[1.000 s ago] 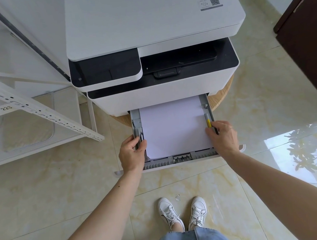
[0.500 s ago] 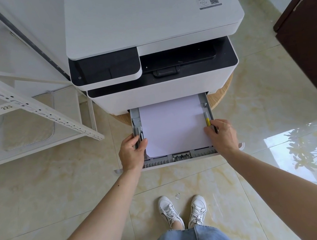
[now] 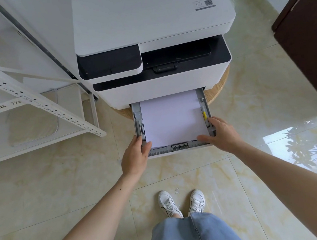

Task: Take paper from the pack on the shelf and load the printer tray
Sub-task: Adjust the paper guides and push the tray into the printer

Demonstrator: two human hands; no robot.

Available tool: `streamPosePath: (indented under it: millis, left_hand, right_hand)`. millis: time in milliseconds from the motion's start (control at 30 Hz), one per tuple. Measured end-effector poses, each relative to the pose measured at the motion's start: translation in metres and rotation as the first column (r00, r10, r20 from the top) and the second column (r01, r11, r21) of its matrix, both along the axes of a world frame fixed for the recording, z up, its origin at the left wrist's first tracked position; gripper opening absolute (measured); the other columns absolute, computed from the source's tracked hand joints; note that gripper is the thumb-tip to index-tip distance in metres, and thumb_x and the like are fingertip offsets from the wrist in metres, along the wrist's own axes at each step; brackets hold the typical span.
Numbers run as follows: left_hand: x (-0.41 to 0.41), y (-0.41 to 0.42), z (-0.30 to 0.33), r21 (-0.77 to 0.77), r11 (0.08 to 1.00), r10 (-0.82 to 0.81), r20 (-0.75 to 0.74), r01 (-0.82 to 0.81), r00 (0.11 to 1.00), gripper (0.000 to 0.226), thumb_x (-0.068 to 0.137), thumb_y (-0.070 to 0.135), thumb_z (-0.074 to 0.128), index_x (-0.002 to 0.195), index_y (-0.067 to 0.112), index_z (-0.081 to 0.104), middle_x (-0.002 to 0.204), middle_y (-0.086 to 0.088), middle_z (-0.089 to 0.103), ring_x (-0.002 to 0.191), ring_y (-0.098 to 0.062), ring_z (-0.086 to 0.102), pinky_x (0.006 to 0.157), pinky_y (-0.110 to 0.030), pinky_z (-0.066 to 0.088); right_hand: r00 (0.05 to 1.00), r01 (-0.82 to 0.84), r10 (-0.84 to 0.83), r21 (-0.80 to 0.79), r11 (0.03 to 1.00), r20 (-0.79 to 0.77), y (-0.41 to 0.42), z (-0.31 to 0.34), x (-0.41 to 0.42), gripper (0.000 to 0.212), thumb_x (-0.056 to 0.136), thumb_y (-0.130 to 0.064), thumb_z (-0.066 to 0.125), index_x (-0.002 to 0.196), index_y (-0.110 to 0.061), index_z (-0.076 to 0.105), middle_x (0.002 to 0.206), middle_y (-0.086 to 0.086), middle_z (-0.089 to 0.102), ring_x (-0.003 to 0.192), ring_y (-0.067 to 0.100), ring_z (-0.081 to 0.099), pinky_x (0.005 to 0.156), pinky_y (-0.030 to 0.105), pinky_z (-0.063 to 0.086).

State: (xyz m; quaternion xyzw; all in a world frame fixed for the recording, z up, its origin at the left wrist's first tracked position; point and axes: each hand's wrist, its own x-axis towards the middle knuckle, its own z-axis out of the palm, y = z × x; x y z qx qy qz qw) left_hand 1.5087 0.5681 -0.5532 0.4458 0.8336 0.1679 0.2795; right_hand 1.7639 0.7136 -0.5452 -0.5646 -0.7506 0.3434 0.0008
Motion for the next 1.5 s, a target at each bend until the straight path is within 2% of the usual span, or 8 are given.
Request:
streamPosePath:
  millis: [100, 167, 267, 400, 667, 1200, 1367, 1500]
  left_hand:
    - [-0.003, -0.011, 0.002, -0.104, 0.989, -0.11, -0.041, 0.105, 0.993, 0.084, 0.086, 0.062, 0.051, 0.148, 0.009, 0.032, 0.159, -0.01, 0.025, 0.142, -0.026, 0.033, 0.114, -0.048, 0.029]
    - [-0.004, -0.015, 0.004, -0.123, 0.976, -0.194, -0.093, 0.182, 0.977, 0.097, 0.076, 0.07, 0.055, 0.148, 0.009, 0.031, 0.159, -0.009, 0.022, 0.144, -0.023, 0.029, 0.116, -0.048, 0.023]
    - [-0.006, -0.018, 0.006, -0.137, 0.964, -0.248, -0.161, 0.228, 0.955, 0.101, 0.069, 0.07, 0.062, 0.145, 0.009, 0.034, 0.157, -0.009, 0.028, 0.142, -0.026, 0.032, 0.114, -0.044, 0.027]
    - [-0.006, -0.015, 0.005, -0.154, 0.961, -0.264, -0.262, 0.23, 0.928, 0.101, 0.072, 0.064, 0.064, 0.147, 0.006, 0.03, 0.157, -0.008, 0.031, 0.138, -0.024, 0.037, 0.112, -0.038, 0.032]
    - [-0.008, -0.01, 0.009, -0.178, 0.95, -0.303, -0.322, 0.257, 0.897, 0.102, 0.07, 0.067, 0.062, 0.146, 0.005, 0.033, 0.153, -0.006, 0.038, 0.135, -0.023, 0.043, 0.109, -0.033, 0.034]
    - [-0.026, 0.031, 0.011, -0.121, 0.966, -0.258, -0.339, 0.23, 0.905, 0.093, 0.075, 0.06, 0.063, 0.144, 0.003, 0.037, 0.152, -0.008, 0.039, 0.13, -0.026, 0.048, 0.103, -0.04, 0.042]
    - [-0.034, 0.049, 0.006, -0.076, 0.972, -0.233, -0.346, 0.22, 0.909, 0.091, 0.076, 0.058, 0.064, 0.142, 0.001, 0.038, 0.15, -0.009, 0.042, 0.133, -0.024, 0.046, 0.116, -0.041, 0.026]
    - [-0.041, 0.062, 0.004, -0.055, 0.976, -0.218, -0.36, 0.213, 0.907, 0.09, 0.077, 0.058, 0.064, 0.142, 0.001, 0.038, 0.149, -0.01, 0.044, 0.131, -0.025, 0.048, 0.118, -0.041, 0.022]
  right_hand:
    - [0.996, -0.068, 0.072, -0.069, 0.995, 0.05, -0.005, 0.005, 0.005, 0.107, 0.06, -0.063, 0.076, 0.145, -0.015, 0.033, 0.155, 0.0, 0.029, 0.13, 0.024, 0.044, 0.102, 0.042, 0.044]
    - [0.991, -0.1, 0.108, -0.103, 0.99, 0.074, -0.008, 0.008, 0.007, 0.122, 0.053, -0.062, 0.082, 0.15, -0.017, 0.022, 0.159, -0.001, 0.02, 0.136, 0.026, 0.038, 0.106, 0.045, 0.04]
    - [0.991, -0.104, 0.114, -0.123, 0.987, 0.076, -0.01, 0.007, 0.009, 0.129, 0.049, -0.05, 0.09, 0.151, -0.02, 0.017, 0.16, -0.005, 0.014, 0.137, 0.026, 0.036, 0.107, 0.048, 0.038]
    - [0.992, -0.065, 0.073, -0.082, 0.995, 0.102, -0.009, 0.004, 0.007, 0.118, 0.055, -0.037, 0.091, 0.15, -0.023, 0.022, 0.16, -0.007, 0.018, 0.13, 0.024, 0.046, 0.098, 0.049, 0.045]
    - [0.994, -0.068, 0.074, -0.079, 0.995, 0.079, -0.006, 0.002, 0.009, 0.115, 0.056, -0.035, 0.09, 0.149, -0.023, 0.024, 0.159, -0.008, 0.021, 0.123, 0.022, 0.051, 0.095, 0.049, 0.048]
    - [0.995, -0.056, 0.06, -0.054, 0.997, 0.076, 0.038, 0.007, -0.018, 0.11, 0.057, -0.036, 0.089, 0.148, -0.024, 0.028, 0.158, -0.01, 0.023, 0.128, 0.025, 0.046, 0.098, 0.056, 0.043]
    - [0.998, -0.045, 0.044, 0.025, 0.999, 0.052, 0.054, 0.007, -0.026, 0.089, 0.057, -0.037, 0.089, 0.133, -0.023, 0.045, 0.15, -0.01, 0.038, 0.114, 0.028, 0.056, 0.09, 0.05, 0.05]
    - [0.998, -0.056, 0.053, 0.076, 0.996, 0.043, 0.065, 0.01, -0.032, 0.069, 0.053, -0.041, 0.088, 0.109, -0.023, 0.053, 0.124, -0.008, 0.056, 0.097, 0.027, 0.06, 0.074, 0.044, 0.055]
